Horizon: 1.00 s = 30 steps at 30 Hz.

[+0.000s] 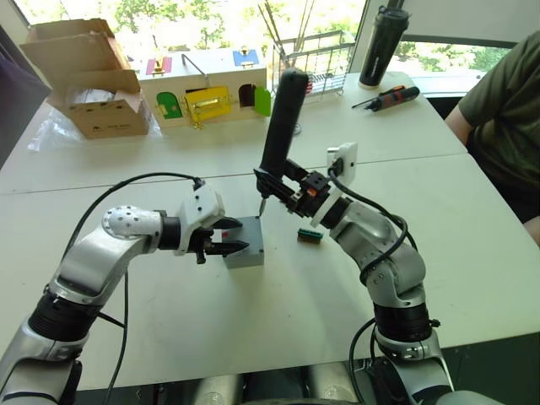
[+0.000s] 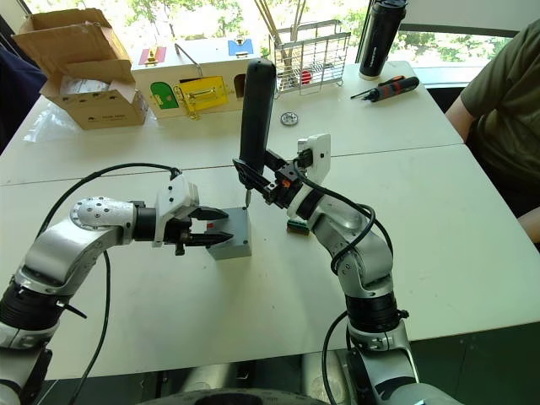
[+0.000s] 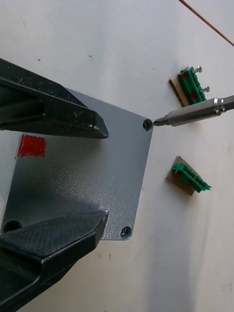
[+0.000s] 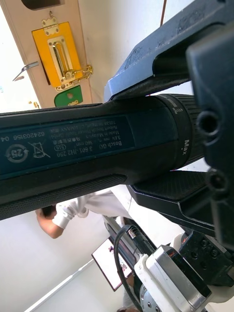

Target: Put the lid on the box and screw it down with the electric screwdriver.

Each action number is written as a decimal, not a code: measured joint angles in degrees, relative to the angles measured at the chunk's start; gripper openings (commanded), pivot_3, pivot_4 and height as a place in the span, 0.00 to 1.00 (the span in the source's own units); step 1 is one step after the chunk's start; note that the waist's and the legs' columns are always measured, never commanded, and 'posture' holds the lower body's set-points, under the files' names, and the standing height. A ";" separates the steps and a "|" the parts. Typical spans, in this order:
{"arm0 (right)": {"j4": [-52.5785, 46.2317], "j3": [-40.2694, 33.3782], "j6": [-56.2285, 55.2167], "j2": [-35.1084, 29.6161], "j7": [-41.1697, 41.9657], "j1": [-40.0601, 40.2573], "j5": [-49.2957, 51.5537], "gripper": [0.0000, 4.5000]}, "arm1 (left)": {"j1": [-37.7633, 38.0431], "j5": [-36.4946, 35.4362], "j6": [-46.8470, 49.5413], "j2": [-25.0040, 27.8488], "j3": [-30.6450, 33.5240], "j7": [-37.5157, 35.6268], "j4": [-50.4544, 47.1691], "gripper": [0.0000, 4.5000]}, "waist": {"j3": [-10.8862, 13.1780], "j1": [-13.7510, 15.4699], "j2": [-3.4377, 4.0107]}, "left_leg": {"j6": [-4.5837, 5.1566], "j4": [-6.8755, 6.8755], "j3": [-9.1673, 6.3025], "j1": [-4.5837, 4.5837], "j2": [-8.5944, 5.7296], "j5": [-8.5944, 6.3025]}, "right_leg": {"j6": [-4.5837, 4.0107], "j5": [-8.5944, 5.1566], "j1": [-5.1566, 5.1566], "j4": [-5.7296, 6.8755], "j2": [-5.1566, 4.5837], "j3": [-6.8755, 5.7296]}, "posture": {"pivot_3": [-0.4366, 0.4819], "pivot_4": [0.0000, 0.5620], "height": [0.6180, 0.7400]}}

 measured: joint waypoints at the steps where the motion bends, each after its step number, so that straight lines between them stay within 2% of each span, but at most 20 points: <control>1: 0.00 0.01 0.00 -0.02 -0.07 0.00 0.09 0.40 | 0.00 0.01 0.00 0.00 -0.02 0.03 -0.02 0.52 | 0.00 0.00 0.00 | 0.00 0.00 0.00 0.00 0.00 0.00 | 0.00 0.00 0.00 0.00 0.00 0.00 | 0.48 0.27 1.00; 30: -1.43 1.79 0.50 -1.20 -0.97 -0.69 1.76 0.40 | -0.03 0.93 -0.53 -0.74 -0.48 0.18 -0.05 0.52 | 0.00 0.03 0.00 | 0.00 0.00 0.00 0.04 0.00 0.00 | 0.00 0.00 0.05 0.00 0.00 0.00 | 0.48 0.27 1.00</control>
